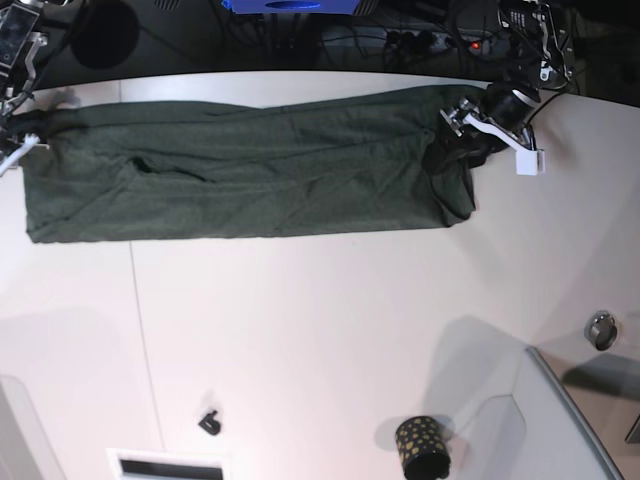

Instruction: Layout the t-shirt on the table in an organized manner, then fold the t-shirt properly

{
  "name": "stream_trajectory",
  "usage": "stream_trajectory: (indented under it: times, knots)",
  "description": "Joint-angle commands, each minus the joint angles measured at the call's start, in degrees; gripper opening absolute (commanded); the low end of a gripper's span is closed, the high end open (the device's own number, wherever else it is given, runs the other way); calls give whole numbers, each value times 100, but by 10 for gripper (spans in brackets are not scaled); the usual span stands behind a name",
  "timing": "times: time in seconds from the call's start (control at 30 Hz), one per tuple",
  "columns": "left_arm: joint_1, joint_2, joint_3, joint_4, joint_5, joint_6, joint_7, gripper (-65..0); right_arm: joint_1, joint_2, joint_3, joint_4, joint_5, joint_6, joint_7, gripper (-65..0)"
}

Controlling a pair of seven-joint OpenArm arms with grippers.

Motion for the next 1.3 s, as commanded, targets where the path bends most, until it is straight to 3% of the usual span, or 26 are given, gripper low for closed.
stream_trajectory:
  times: [0.0,0.07,0.13,0.3,0.47,0.6,0.87,1.03,1.13,1.27]
  knots:
    - [86,2,26,-68,485,217,500,-91,24,85,26,87,9,-66,99,-458]
    - [25,2,26,-112,493,217,500,-132,24,85,26,87,9,-66,99,-458]
    - [-37,2,0,-367,493,217,474,-248,24,85,26,87,9,-66,99,-458]
    - [-388,-77,-18,-1237,493,217,-27,-645,24,85,26,87,9,-66,99,-459]
    - [-555,-121,-27,-1281,493,217,-282,-650,-56,85,26,95,9,-66,99,-459]
    - [-459,-138,-36,-437,485,217,-379,-650,-73,-30,26,122,18,-58,99,-459]
    - [271,-411,-36,1532,493,1567,-387,-650,-91,-39,26,122,18,-58,99,-459]
    - [667,-525,17,2376,572,2077,-370,-650,-91,-39,26,122,18,-58,99,-459]
    - [886,-508,70,2886,1135,2534,-370,-650,-91,-39,26,122,18,-58,99,-459]
    - [1106,-191,545,3413,2331,2639,-370,-650,-99,-47,26,122,18,-58,99,-459]
